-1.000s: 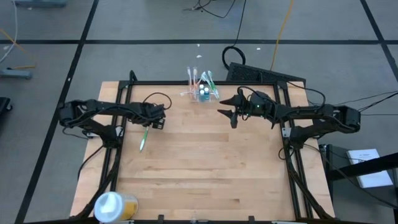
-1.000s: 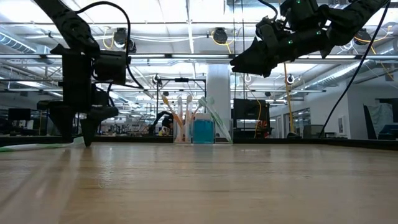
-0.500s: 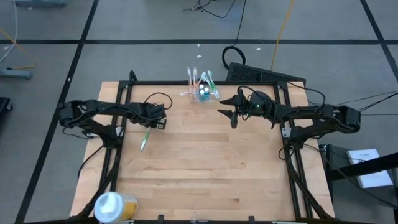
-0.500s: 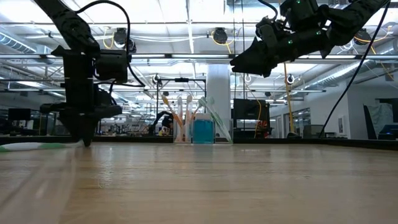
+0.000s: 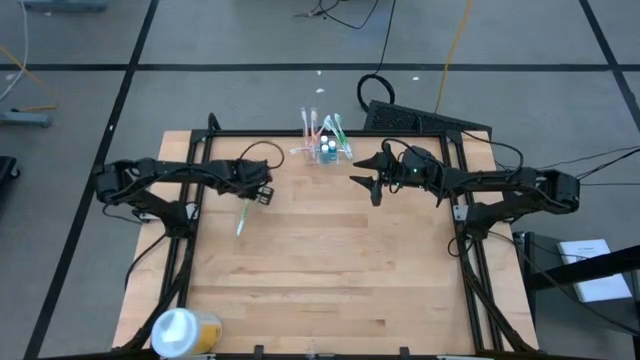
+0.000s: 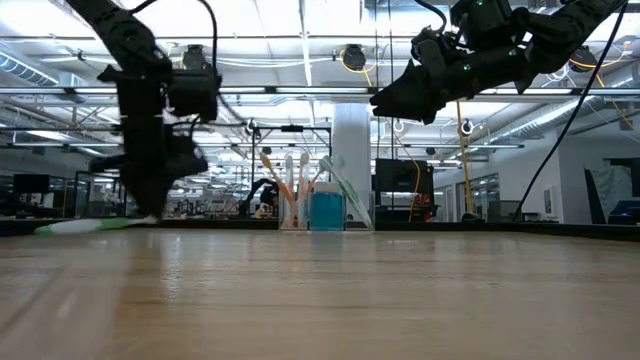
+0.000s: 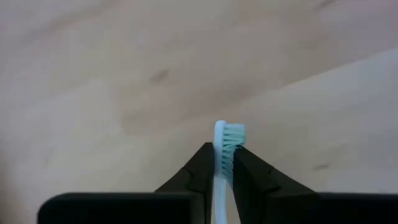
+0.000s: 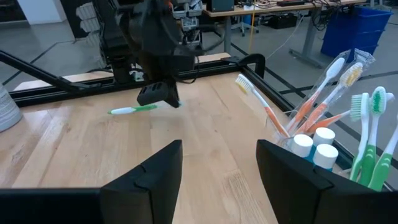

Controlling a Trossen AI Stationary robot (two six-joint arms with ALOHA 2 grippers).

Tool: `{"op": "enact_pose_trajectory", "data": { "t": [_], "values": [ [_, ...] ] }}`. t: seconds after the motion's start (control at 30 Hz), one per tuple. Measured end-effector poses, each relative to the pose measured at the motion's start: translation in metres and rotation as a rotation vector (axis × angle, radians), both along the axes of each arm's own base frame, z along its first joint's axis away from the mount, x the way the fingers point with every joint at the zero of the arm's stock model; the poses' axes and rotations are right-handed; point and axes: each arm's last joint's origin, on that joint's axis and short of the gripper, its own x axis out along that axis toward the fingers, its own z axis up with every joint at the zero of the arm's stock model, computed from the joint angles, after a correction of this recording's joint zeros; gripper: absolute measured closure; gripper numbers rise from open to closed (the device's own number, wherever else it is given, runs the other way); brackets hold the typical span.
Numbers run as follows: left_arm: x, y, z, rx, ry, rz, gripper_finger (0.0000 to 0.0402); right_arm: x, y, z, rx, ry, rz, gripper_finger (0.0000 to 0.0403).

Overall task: Pick & Place toothbrushing station
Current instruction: Put the green toothbrush into the transparent organizer

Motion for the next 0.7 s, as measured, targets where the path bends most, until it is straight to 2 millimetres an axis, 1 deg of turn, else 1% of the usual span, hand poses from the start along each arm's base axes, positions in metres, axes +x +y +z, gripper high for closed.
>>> {"op": "enact_pose_trajectory", "data": {
  "t": [0.1, 0.2, 0.3, 0.43, 0.5, 0.57, 0.7],
  "values": [
    [0.018, 0.004, 0.016, 0.055, -0.086, -0.089, 0.0362, 0.000, 0.000, 0.000, 0.000, 0.000, 0.000, 0.0206],
    [0.040, 0.005, 0.038, 0.147, -0.206, -0.221, 0.0371, 0.000, 0.000, 0.000, 0.000, 0.000, 0.000, 0.0206],
    [0.064, 0.003, 0.063, 0.278, -0.352, -0.370, 0.0371, 0.000, 0.000, 0.000, 0.006, -0.002, -0.001, 0.0206],
    [0.091, -0.005, 0.096, 0.519, -0.588, -0.555, 0.0364, 0.000, 0.000, 0.002, 0.019, -0.021, -0.005, 0.0206],
    [0.100, -0.011, 0.110, 0.635, -0.700, -0.641, 0.0363, 0.001, 0.000, 0.002, 0.018, -0.027, -0.003, 0.0206],
    [0.107, -0.017, 0.120, 0.737, -0.781, -0.704, 0.0363, 0.001, 0.002, 0.002, 0.017, -0.029, 0.004, 0.0206],
    [0.117, -0.025, 0.129, 0.863, -0.881, -0.762, 0.0373, 0.008, 0.011, 0.005, 0.001, -0.078, 0.048, 0.0206]
  ]
}}
